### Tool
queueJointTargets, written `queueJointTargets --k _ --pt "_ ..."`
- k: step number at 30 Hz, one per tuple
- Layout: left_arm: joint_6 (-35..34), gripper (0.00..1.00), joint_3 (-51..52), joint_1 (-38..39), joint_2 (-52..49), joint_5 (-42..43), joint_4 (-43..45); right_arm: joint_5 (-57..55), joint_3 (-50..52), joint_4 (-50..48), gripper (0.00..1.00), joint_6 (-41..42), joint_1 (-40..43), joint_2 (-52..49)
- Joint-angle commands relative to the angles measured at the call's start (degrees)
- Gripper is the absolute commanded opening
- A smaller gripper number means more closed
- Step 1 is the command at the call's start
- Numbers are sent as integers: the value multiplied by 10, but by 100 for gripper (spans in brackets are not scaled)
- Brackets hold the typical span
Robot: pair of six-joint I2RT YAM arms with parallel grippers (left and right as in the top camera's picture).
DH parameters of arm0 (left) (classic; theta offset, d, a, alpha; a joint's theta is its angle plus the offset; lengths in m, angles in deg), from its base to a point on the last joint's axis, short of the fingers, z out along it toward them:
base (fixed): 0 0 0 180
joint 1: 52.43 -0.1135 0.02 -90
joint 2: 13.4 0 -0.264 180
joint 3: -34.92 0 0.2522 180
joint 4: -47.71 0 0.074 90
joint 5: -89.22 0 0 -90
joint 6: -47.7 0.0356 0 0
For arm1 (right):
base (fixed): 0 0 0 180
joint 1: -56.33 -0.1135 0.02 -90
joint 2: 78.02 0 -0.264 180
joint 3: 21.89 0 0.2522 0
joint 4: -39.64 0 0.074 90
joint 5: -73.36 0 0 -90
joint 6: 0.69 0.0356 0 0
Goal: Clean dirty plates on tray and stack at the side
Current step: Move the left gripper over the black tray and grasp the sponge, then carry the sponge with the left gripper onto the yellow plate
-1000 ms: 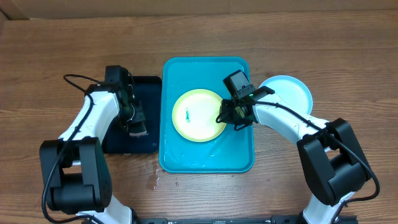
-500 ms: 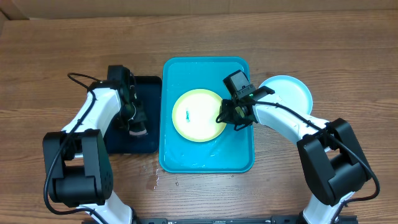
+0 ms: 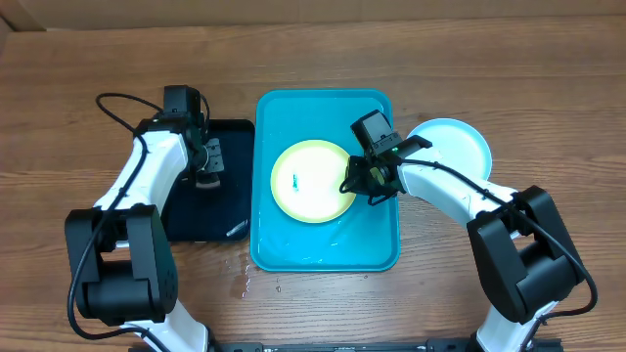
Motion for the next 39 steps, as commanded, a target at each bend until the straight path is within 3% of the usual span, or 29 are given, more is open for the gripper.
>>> queueJointTargets --k 1,4,6,22,39 --pt "13 4 28 4 11 -14 24 -10 3 -3 4 4 0 13" --pt "13 22 28 4 11 -14 30 -10 3 -3 4 4 0 13" --pt "13 25 28 4 11 -13 34 -10 3 -3 4 4 0 13" --pt "3 27 28 4 11 3 52 -10 3 -3 4 4 0 13" --pt "-40 21 52 3 -1 -3 75 -10 3 -3 4 4 0 13"
